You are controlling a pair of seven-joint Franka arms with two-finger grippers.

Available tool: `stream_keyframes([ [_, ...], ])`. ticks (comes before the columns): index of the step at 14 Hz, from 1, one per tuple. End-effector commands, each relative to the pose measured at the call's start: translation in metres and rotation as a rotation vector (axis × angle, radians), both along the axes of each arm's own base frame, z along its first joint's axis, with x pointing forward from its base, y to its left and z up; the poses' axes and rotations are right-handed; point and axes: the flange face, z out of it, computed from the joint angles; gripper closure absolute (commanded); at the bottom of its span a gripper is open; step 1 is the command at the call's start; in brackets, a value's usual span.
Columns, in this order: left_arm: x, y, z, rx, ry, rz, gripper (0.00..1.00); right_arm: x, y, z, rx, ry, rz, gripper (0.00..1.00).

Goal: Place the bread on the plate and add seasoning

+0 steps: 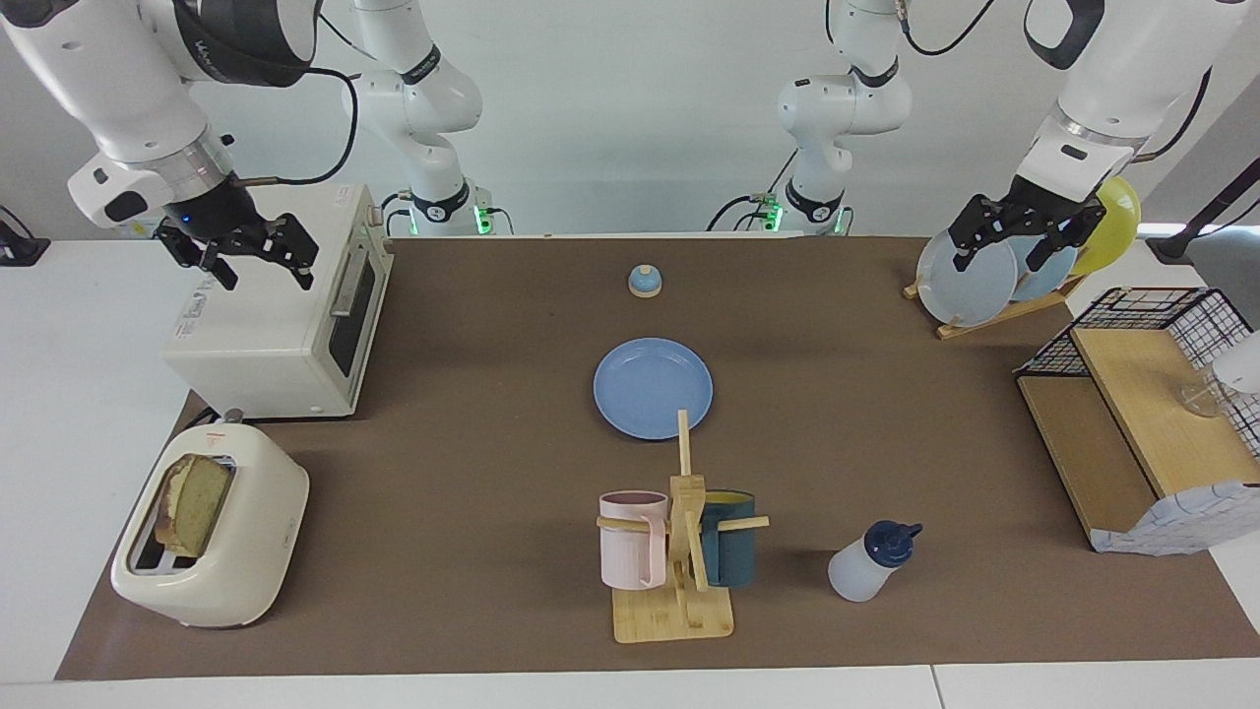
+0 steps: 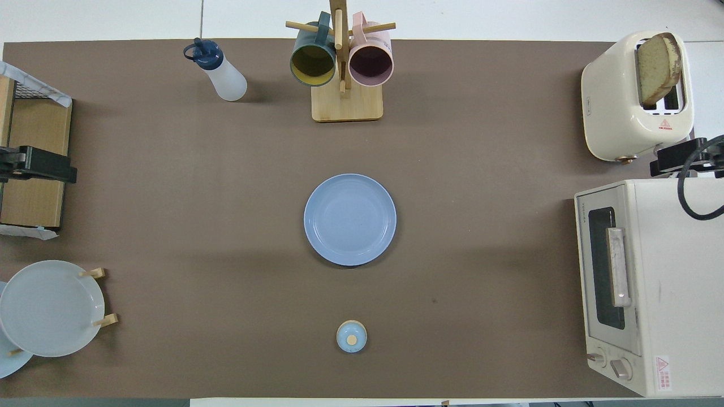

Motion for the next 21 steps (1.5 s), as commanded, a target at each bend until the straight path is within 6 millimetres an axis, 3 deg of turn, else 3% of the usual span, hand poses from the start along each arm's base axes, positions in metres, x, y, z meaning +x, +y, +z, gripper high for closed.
stream_keyframes([
  [1, -0.011, 0.0, 0.001, 0.007, 0.009, 0.004, 0.0, 0.0, 0.002, 0.002, 0.005, -0.019, -0.014, 0.0],
  [9, -0.018, -0.006, -0.001, 0.009, 0.048, -0.013, 0.0, -0.001, -0.003, 0.001, 0.01, -0.012, -0.026, 0.0],
  [13, -0.014, -0.021, -0.004, -0.004, -0.007, -0.036, 0.0, 0.0, 0.0, 0.001, 0.01, -0.014, -0.008, 0.0],
  [16, -0.016, -0.049, -0.025, -0.018, -0.143, -0.081, 0.0, 0.007, -0.006, 0.004, 0.008, -0.071, 0.001, 0.0],
  [18, -0.022, -0.073, -0.042, -0.035, -0.22, -0.099, 0.0, 0.029, -0.012, 0.003, -0.019, -0.278, -0.005, 0.0],
  [21, -0.023, -0.099, -0.076, -0.076, -0.359, -0.083, 0.0, 0.044, -0.032, 0.002, -0.051, -0.466, -0.037, 0.04],
])
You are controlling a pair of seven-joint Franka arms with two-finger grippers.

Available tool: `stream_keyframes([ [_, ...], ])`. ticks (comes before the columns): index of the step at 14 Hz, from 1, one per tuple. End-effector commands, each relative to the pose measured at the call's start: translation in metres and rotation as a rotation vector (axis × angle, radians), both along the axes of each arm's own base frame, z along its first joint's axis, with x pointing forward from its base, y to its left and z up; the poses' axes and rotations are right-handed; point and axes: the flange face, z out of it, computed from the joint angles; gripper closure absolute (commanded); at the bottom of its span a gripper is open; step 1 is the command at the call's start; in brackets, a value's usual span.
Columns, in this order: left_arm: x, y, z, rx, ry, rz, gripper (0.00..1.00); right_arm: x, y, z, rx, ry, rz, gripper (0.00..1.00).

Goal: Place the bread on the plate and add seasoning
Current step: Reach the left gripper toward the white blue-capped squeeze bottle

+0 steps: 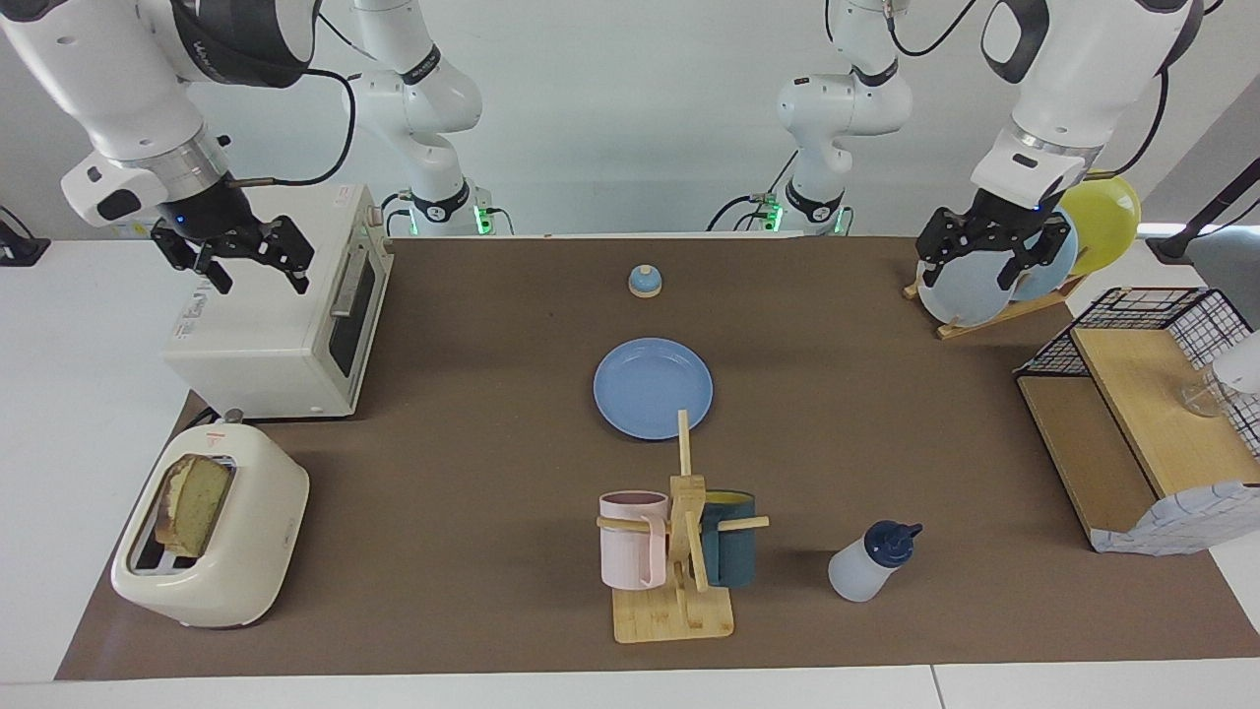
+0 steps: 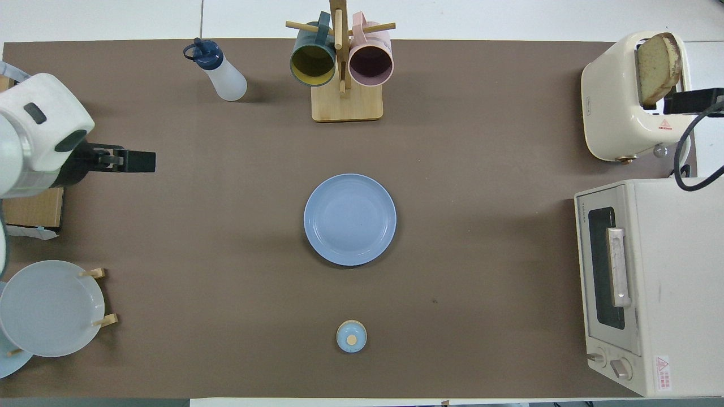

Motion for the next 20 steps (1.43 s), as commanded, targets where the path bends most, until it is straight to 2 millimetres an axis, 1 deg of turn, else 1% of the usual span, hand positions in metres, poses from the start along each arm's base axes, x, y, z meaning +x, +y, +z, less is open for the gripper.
stream_keyframes([
  [1, -0.011, -0.016, -0.037, -0.059, -0.125, 0.059, 0.0, 0.012, -0.015, -0.016, -0.015, -0.12, -0.006, 0.04],
  [2, -0.003, -0.022, -0.062, -0.05, -0.156, 0.056, 0.0, 0.023, -0.023, -0.033, -0.03, -0.137, 0.0, 0.04],
  [3, 0.005, -0.026, -0.079, -0.029, -0.171, 0.056, 0.0, 0.034, -0.025, -0.049, -0.046, -0.14, 0.024, 0.03],
  [4, 0.013, -0.034, -0.099, -0.012, -0.17, 0.068, 0.0, 0.041, -0.027, -0.064, -0.057, -0.139, 0.046, 0.03],
  [6, 0.032, -0.049, -0.148, -0.002, -0.221, 0.076, 0.0, 0.055, -0.032, -0.086, -0.127, -0.167, 0.158, 0.03],
  [7, 0.04, -0.054, -0.172, 0.002, -0.229, 0.055, 0.0, 0.059, -0.036, -0.094, -0.139, -0.174, 0.167, 0.03],
  [8, 0.047, -0.058, -0.187, -0.002, -0.236, 0.042, 0.0, 0.061, -0.042, -0.102, -0.138, -0.168, 0.16, 0.04],
  [9, 0.057, -0.063, -0.203, -0.005, -0.234, 0.034, 0.0, 0.062, -0.043, -0.106, -0.136, -0.162, 0.158, 0.06],
  [10, 0.068, -0.074, -0.22, -0.003, -0.227, 0.019, 0.0, 0.065, -0.045, -0.116, -0.137, -0.155, 0.156, 0.13],
  [11, 0.088, -0.082, -0.236, -0.014, -0.237, 0.026, 0.0, 0.067, -0.057, -0.123, -0.145, -0.171, 0.14, 0.25],
  [12, 0.101, -0.081, -0.241, -0.034, -0.257, 0.057, 0.0, 0.068, -0.057, -0.124, -0.143, -0.171, 0.137, 0.48],
  [13, 0.111, -0.081, -0.25, -0.045, -0.277, 0.07, 0.0, 0.068, -0.058, -0.124, -0.127, -0.172, 0.122, 0.66],
  [14, 0.121, -0.073, -0.251, -0.044, -0.307, 0.079, 0.0, 0.067, -0.057, -0.126, -0.077, -0.174, 0.094, 0.8],
  [15, 0.131, -0.07, -0.254, -0.028, -0.329, 0.082, 0.0, 0.067, -0.058, -0.128, -0.039, -0.174, 0.073, 0.92],
  [16, 0.137, -0.072, -0.257, -0.013, -0.339, 0.079, 0.0, 0.066, -0.058, -0.129, -0.028, -0.166, 0.069, 1.0],
  [17, 0.145, -0.071, -0.258, 0.001, -0.355, 0.086, 0.0, 0.066, -0.058, -0.129, -0.021, -0.153, 0.071, 1.0],
  [18, 0.15, -0.073, -0.26, 0.002, -0.362, 0.091, 0.0, 0.066, -0.06, -0.121, -0.01, -0.127, 0.074, 1.0],
  [20, 0.158, -0.075, -0.253, -0.01, -0.38, 0.106, 0.0, 0.074, -0.059, -0.092, 0.078, -0.042, 0.081, 1.0],
])
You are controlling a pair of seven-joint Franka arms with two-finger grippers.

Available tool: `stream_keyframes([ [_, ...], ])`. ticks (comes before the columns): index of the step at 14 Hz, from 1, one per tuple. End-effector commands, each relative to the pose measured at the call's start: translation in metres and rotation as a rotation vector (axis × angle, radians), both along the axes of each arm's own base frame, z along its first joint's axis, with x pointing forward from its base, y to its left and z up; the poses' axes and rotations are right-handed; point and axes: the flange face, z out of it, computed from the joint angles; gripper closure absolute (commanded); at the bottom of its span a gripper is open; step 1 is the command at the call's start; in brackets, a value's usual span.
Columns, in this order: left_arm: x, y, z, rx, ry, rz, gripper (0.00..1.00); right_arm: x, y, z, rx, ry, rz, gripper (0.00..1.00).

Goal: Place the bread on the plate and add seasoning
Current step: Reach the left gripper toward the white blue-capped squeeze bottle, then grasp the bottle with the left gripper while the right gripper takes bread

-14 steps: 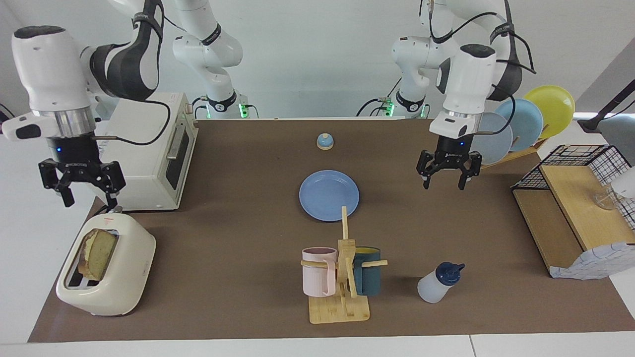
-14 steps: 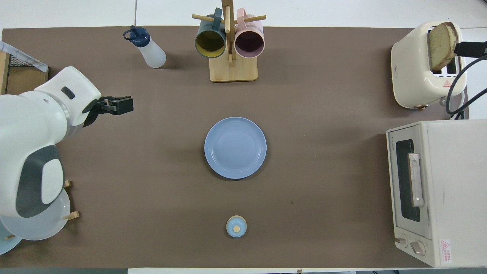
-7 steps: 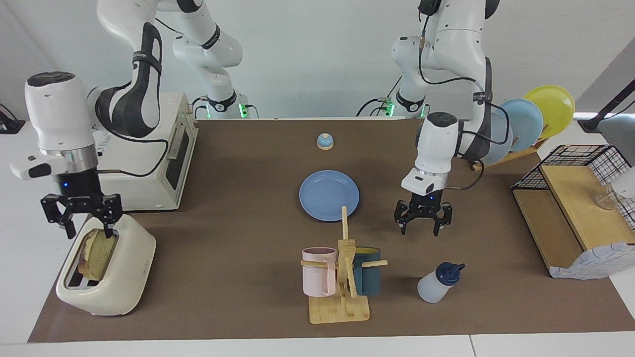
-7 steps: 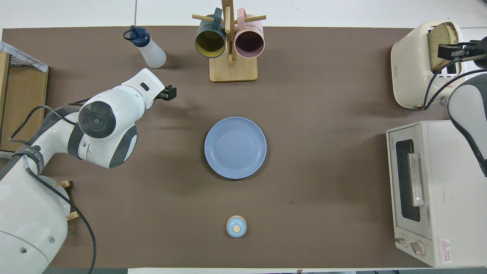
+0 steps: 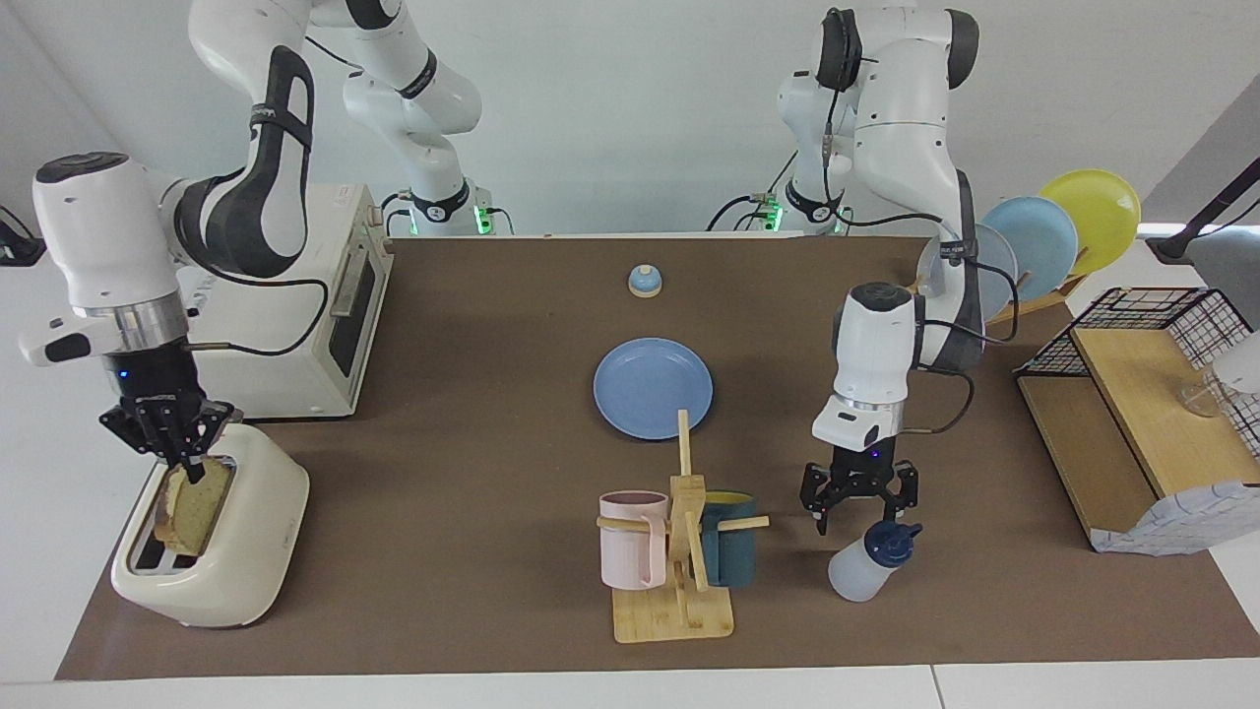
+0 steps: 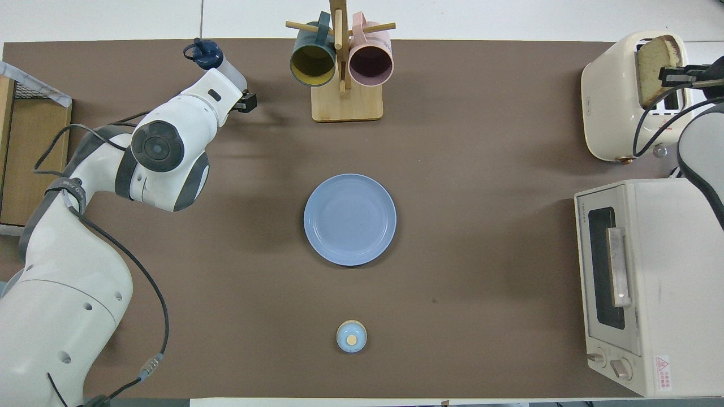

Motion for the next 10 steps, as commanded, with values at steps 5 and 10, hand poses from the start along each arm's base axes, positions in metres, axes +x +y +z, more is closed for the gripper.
stream_keyframes([
  [5, 0.022, -0.003, 0.006, -0.017, -0.057, 0.037, 0.0, 0.017, 0.031, 0.104, -0.158, 0.151, 0.144, 1.0],
  [10, 0.027, -0.002, 0.001, -0.038, -0.048, 0.069, 0.0, -0.011, 0.17, 0.148, -0.175, 0.17, 0.336, 1.0],
])
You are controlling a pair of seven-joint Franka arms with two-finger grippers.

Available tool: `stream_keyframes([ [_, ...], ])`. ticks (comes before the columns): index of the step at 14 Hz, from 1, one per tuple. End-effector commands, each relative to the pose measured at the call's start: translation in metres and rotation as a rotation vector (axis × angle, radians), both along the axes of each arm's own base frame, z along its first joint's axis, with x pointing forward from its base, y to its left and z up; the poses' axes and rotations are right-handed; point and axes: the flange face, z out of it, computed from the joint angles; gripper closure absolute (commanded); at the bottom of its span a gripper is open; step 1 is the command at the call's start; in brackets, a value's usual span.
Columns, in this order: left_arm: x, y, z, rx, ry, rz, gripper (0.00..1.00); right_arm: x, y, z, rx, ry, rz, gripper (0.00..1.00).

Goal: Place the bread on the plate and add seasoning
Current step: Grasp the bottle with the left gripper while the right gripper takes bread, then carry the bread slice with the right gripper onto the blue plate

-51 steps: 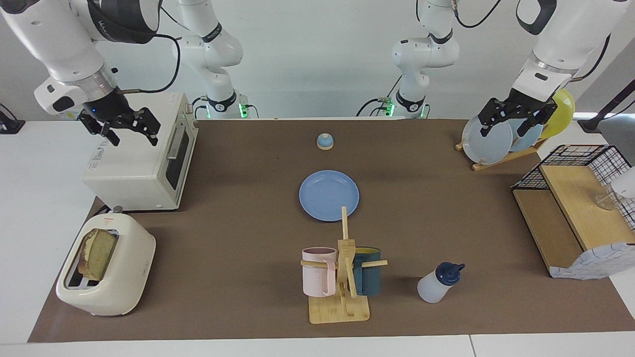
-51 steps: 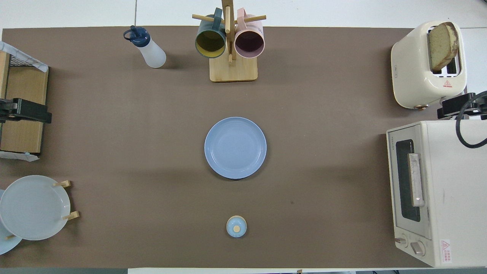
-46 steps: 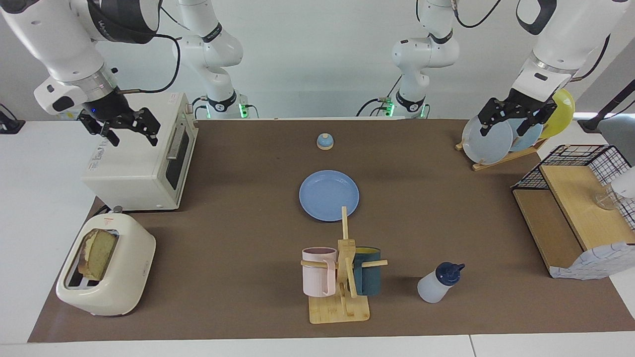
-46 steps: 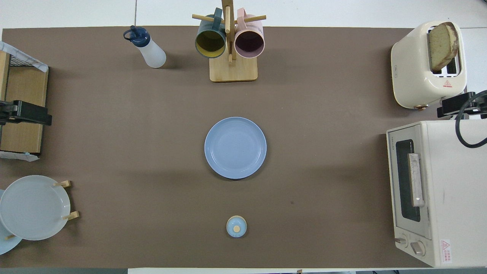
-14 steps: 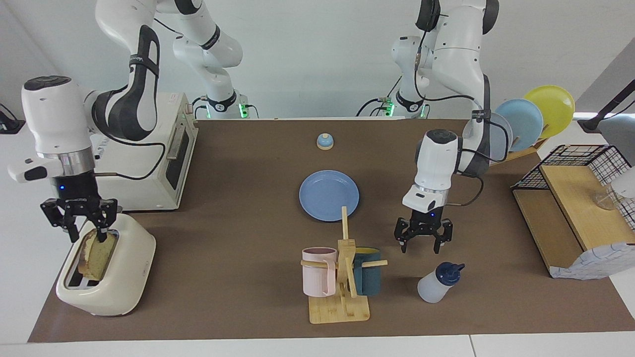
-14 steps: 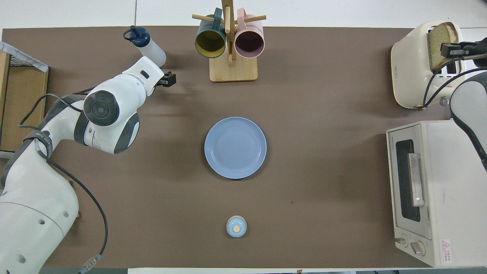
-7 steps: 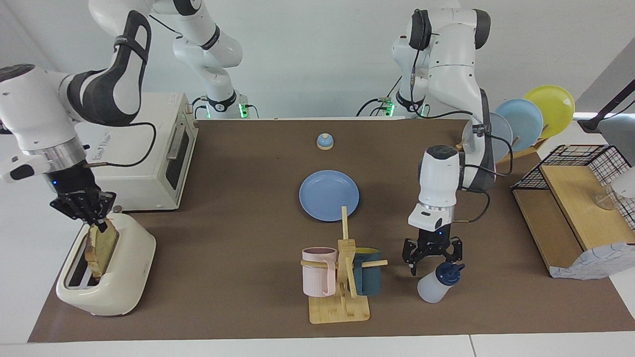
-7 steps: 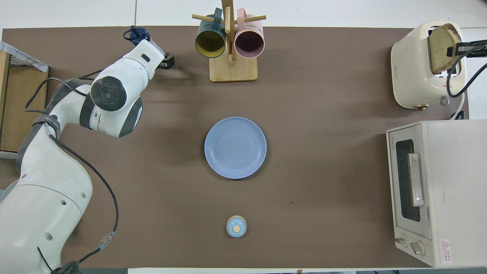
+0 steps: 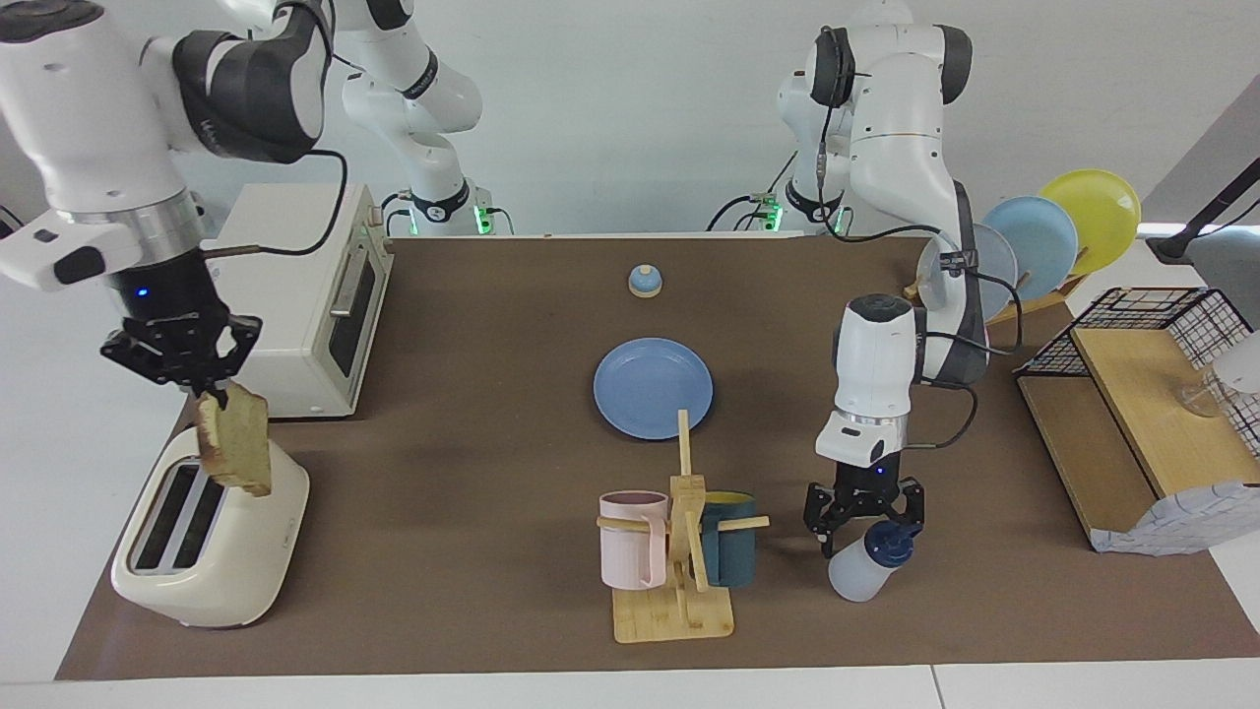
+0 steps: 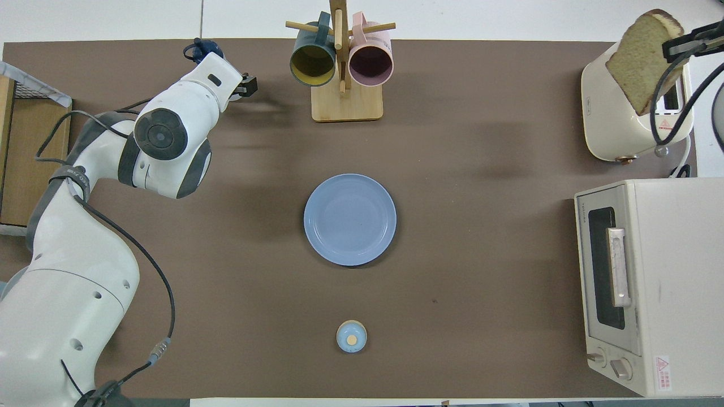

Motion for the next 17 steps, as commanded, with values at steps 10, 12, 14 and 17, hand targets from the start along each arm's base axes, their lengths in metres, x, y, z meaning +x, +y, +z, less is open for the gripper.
stream_keyframes([
  [10, 0.019, 0.008, -0.006, -0.036, -0.02, 0.067, 0.0, -0.118, 0.217, -0.087, 0.375, 0.201, -0.257, 1.0],
  [12, 0.019, 0.009, -0.009, -0.038, -0.022, 0.067, 0.0, -0.131, 0.251, -0.104, 0.399, 0.212, -0.319, 1.0],
  [14, 0.025, 0.015, -0.002, -0.035, -0.038, 0.072, 0.0, -0.147, 0.29, -0.125, 0.434, 0.191, -0.346, 1.0],
  [17, 0.027, 0.013, -0.002, -0.039, -0.043, 0.071, 0.0, -0.16, 0.326, -0.166, 0.471, 0.166, -0.377, 1.0],
])
